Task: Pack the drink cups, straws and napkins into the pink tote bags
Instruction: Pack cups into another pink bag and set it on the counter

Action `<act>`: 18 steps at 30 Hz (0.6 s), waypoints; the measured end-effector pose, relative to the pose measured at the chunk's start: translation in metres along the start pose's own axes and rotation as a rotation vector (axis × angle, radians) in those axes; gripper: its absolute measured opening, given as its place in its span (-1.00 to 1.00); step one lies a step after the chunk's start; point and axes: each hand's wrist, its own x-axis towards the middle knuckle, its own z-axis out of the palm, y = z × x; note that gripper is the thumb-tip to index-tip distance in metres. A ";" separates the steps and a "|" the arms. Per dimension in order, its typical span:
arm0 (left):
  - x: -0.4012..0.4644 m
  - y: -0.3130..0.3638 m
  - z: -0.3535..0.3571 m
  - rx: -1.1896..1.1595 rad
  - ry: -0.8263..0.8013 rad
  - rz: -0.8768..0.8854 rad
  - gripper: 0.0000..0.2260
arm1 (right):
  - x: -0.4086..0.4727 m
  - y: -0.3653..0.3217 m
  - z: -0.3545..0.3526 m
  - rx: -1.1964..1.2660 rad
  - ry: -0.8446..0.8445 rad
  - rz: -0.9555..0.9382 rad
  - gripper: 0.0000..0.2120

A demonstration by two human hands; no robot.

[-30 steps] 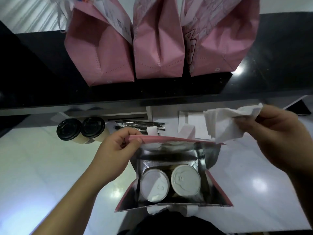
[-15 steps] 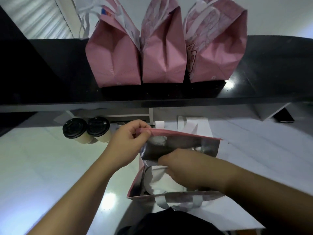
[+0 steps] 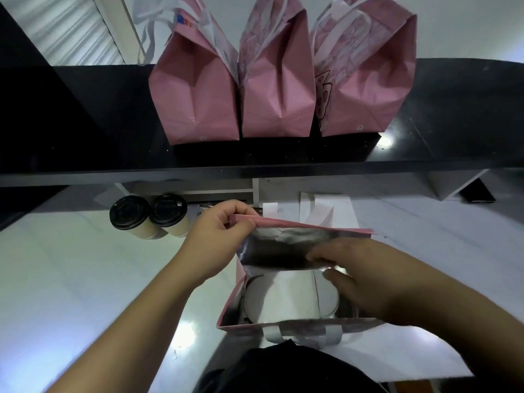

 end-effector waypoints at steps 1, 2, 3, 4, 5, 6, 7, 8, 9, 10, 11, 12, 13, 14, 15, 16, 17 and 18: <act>-0.001 0.000 0.001 -0.023 0.002 -0.011 -0.78 | -0.012 0.003 -0.003 0.034 0.060 0.002 -0.79; -0.001 0.000 0.002 -0.051 0.005 -0.022 -0.80 | -0.024 0.006 -0.004 0.081 0.139 0.004 -0.84; -0.002 0.000 0.004 -0.082 0.009 -0.034 -0.82 | -0.034 0.011 -0.003 0.134 0.230 0.015 -0.87; -0.004 0.001 0.005 -0.111 0.016 -0.045 -0.83 | -0.044 0.016 0.000 0.188 0.311 0.040 -0.88; -0.005 0.002 0.006 -0.136 0.022 -0.056 -0.81 | -0.052 0.022 0.004 0.238 0.362 0.082 -0.88; -0.007 0.003 0.007 -0.157 0.028 -0.063 -0.79 | -0.059 0.029 0.010 0.285 0.395 0.125 -0.85; -0.009 0.003 0.008 -0.168 0.033 -0.062 -0.77 | -0.065 0.036 0.016 0.331 0.403 0.163 -0.76; -0.012 0.003 0.008 -0.165 0.043 -0.050 -0.75 | -0.070 0.044 0.023 0.374 0.383 0.192 -0.67; -0.015 0.001 0.007 -0.141 0.065 -0.037 -0.71 | -0.074 0.049 0.030 0.409 0.336 0.206 -0.57; -0.020 -0.002 0.006 -0.105 0.109 -0.029 -0.68 | -0.077 0.053 0.035 0.430 0.285 0.206 -0.45; -0.026 -0.004 0.003 -0.057 0.178 -0.027 -0.68 | -0.079 0.057 0.041 0.439 0.240 0.201 -0.33; -0.035 -0.006 -0.001 -0.019 0.260 -0.025 -0.70 | -0.080 0.059 0.046 0.441 0.206 0.194 -0.25; -0.046 -0.010 -0.006 -0.008 0.317 -0.017 -0.71 | -0.080 0.060 0.050 0.441 0.178 0.186 -0.22; -0.058 -0.014 -0.011 -0.019 0.315 -0.009 -0.70 | -0.079 0.062 0.053 0.441 0.156 0.176 -0.23; -0.071 -0.020 -0.016 -0.038 0.242 -0.007 -0.69 | -0.078 0.064 0.056 0.442 0.137 0.167 -0.25; -0.083 -0.026 -0.019 -0.026 0.116 -0.012 -0.69 | -0.076 0.065 0.058 0.449 0.125 0.159 -0.28; -0.095 -0.032 -0.021 0.029 -0.019 -0.012 -0.67 | -0.075 0.065 0.059 0.466 0.119 0.152 -0.30; -0.106 -0.036 -0.020 0.108 -0.130 -0.006 -0.62 | -0.072 0.064 0.060 0.494 0.123 0.142 -0.34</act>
